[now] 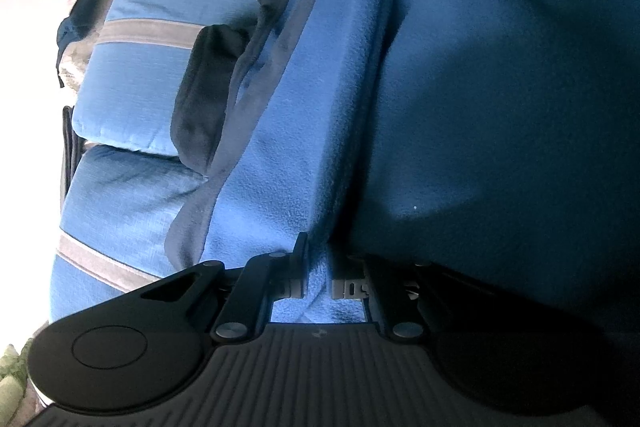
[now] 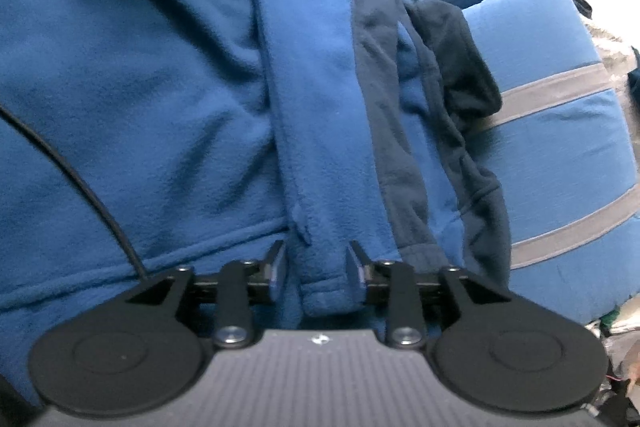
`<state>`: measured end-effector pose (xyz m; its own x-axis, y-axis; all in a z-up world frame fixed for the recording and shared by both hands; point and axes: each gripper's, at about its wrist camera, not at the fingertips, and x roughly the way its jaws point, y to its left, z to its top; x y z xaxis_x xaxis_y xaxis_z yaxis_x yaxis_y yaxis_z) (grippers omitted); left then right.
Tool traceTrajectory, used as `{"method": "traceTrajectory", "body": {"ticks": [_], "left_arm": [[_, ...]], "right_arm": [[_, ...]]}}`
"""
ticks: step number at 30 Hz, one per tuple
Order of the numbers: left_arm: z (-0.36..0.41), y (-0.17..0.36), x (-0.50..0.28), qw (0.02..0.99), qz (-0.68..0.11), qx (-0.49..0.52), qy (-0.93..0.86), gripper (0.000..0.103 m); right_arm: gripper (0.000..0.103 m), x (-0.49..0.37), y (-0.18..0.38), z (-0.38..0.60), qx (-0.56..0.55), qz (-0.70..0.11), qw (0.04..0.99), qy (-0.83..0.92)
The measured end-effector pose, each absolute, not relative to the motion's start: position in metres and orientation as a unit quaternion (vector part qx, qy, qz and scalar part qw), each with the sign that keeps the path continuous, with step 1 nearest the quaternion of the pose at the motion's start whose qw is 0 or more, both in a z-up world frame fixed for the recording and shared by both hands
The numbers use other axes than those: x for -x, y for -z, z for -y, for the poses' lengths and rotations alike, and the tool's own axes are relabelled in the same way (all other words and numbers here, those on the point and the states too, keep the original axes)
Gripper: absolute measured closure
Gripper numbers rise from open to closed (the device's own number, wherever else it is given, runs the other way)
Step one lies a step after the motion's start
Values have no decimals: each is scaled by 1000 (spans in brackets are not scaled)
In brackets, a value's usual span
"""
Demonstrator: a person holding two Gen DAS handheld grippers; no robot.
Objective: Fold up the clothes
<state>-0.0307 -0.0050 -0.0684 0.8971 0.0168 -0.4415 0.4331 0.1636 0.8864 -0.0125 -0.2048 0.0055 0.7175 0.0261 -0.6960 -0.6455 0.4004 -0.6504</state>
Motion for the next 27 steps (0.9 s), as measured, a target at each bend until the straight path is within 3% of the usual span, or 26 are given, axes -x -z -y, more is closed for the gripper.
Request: {"method": "traceTrajectory", "body": {"ticks": [4,9,19,22,23,25,26,27], "left_arm": [[4,68,30,744,-178,-628,142,95],[1,61,32,753,-170,-619,147,95],[-15,25,26,823,-171,-510,182,95],[-17,21,26,827,-168,-503,188,95],[-18,20,26,828,-169,-499,191,95],[-20,16,24,831,-172,-491,199,95],[-22,14,23,832,-175,-486,203,92],[-24,11,22,834,-177,-480,207,90]], "right_arm": [[30,15,-20,186,476,-290,797,-234],[31,17,-29,125,462,-221,816,-268],[36,-4,25,25,524,-108,803,-263],[43,-12,37,13,547,-87,798,-239],[50,-15,40,11,554,-80,796,-231],[72,-19,47,6,568,-66,792,-215],[93,-21,49,5,567,-67,792,-215],[95,-20,48,6,561,-75,795,-219]]}}
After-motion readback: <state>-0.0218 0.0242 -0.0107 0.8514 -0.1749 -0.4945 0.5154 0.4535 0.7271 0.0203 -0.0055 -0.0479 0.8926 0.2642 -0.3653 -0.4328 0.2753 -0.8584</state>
